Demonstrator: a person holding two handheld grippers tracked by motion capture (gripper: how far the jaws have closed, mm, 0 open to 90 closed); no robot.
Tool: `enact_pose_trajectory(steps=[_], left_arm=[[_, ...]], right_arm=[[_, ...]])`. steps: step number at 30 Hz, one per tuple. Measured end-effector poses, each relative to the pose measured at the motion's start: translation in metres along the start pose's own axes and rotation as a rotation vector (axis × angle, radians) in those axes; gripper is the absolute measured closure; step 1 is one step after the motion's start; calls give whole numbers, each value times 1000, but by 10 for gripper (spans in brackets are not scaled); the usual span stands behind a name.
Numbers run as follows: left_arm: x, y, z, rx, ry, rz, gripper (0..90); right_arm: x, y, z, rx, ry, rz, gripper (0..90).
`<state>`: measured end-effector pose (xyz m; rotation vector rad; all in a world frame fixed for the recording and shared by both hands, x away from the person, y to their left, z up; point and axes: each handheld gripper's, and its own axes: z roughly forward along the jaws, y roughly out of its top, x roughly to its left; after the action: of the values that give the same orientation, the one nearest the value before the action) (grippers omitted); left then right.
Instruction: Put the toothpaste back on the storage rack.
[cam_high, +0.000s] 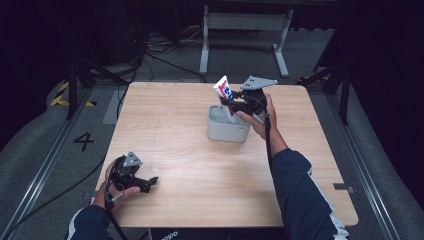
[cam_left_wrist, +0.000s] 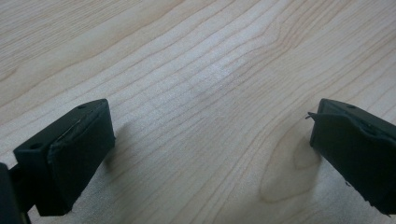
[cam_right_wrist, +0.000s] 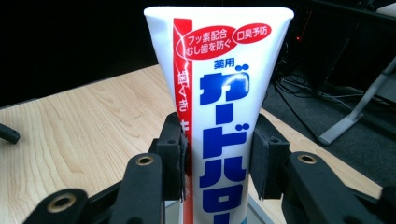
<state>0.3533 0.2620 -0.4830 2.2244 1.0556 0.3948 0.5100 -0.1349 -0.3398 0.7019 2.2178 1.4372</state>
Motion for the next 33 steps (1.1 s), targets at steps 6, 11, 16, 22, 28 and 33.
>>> enact_pose_trajectory(steps=[6, 11, 16, 22, 28, 33], left_arm=[[0, 0, 0, 0, 0, 0, 2], [0, 0, 0, 0, 0, 0, 2], [0, 0, 0, 0, 0, 0, 2], [0, 0, 0, 0, 0, 0, 2], [0, 0, 0, 2, 0, 3, 2], [0, 0, 0, 2, 1, 3, 2]], right_arm=[[0, -7, 3, 17, 9, -2, 624], [0, -15, 0, 34, 11, -18, 620], [-1, -24, -5, 51, 18, -17, 618], [-2, -31, -10, 62, 19, -27, 615], [0, -36, -17, 85, 22, -54, 611], [3, -39, -20, 120, 25, -79, 608]])
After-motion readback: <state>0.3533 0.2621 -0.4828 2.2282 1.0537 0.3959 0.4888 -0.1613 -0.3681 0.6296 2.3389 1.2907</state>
